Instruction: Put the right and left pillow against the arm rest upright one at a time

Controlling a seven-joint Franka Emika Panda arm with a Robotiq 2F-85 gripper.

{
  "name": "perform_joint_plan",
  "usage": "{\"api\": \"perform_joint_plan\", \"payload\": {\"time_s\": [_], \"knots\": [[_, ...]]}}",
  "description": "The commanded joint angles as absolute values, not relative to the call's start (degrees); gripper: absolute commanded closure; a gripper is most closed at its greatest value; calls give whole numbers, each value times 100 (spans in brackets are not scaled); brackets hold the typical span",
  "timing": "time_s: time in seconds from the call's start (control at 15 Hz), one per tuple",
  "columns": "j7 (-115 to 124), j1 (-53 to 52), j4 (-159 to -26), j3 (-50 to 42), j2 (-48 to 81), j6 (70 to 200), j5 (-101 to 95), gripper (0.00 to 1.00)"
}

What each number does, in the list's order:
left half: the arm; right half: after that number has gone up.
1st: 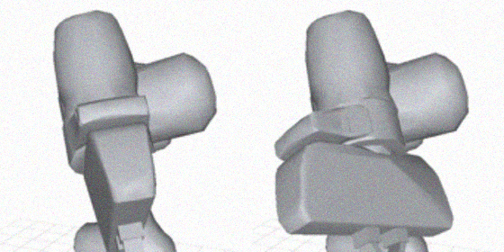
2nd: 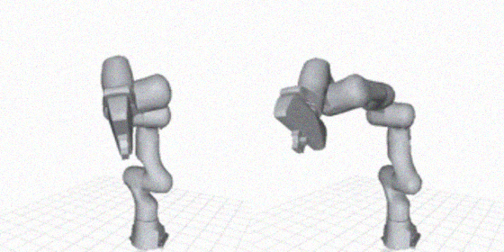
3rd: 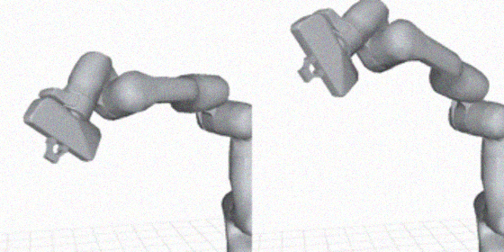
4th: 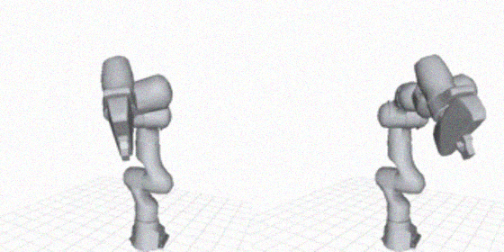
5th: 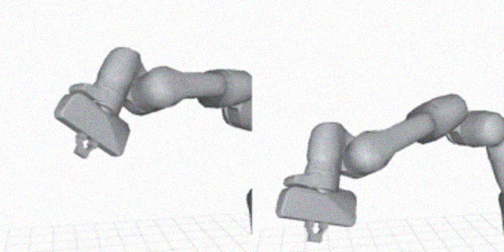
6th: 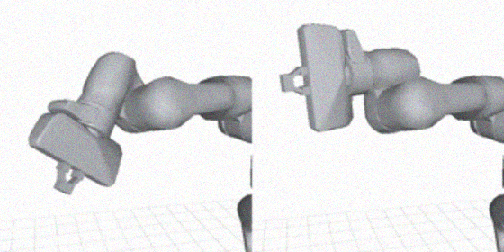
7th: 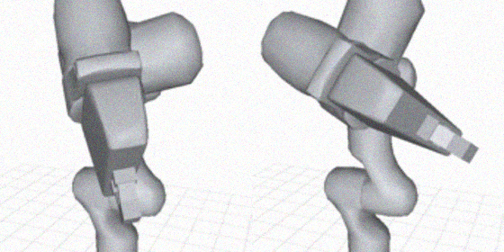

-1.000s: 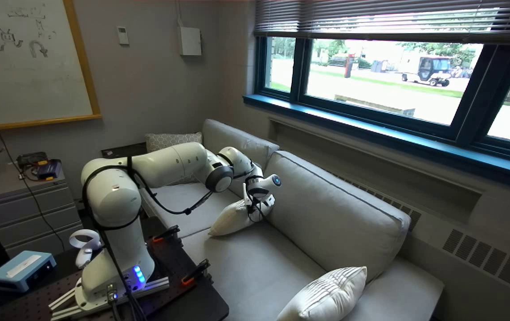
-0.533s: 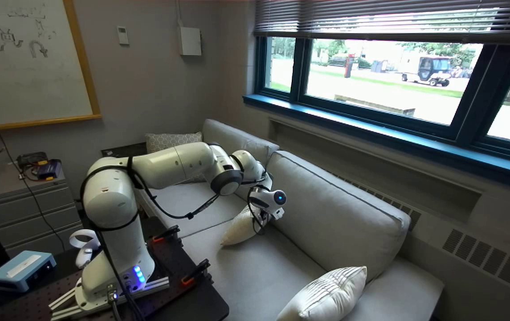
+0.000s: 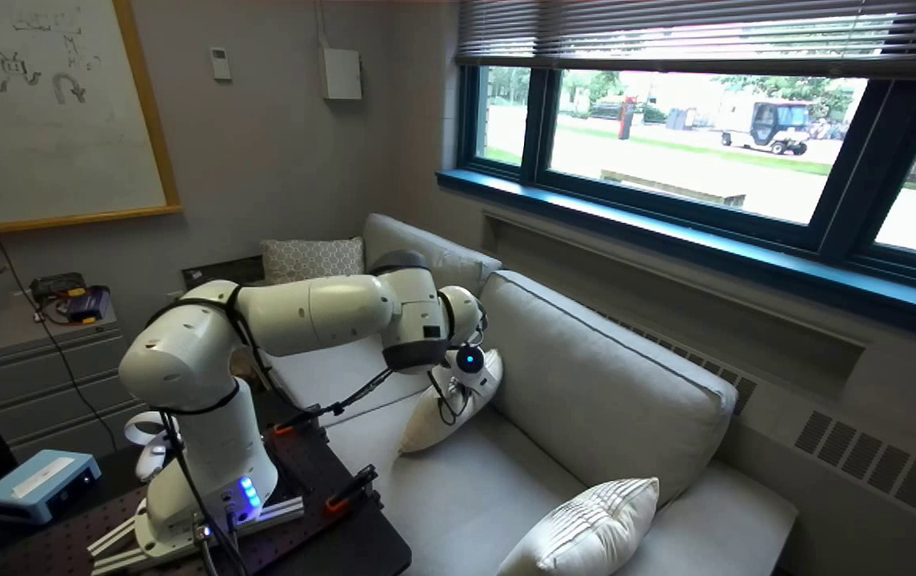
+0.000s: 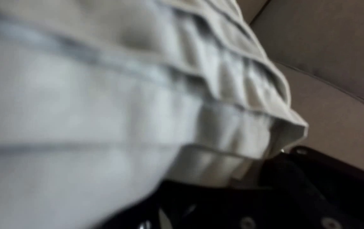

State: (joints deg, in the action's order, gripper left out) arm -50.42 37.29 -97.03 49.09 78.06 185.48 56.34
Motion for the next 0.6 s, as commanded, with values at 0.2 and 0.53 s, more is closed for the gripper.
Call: {"api": "perform_joint_plan", "payload": {"time_s": [0.2,0.53], "knots": [[-5034,5798,-11474,6111,7696,20108,4263,92],[-5031,7656,-12475,6344,7897,19811,3183,92]]}}
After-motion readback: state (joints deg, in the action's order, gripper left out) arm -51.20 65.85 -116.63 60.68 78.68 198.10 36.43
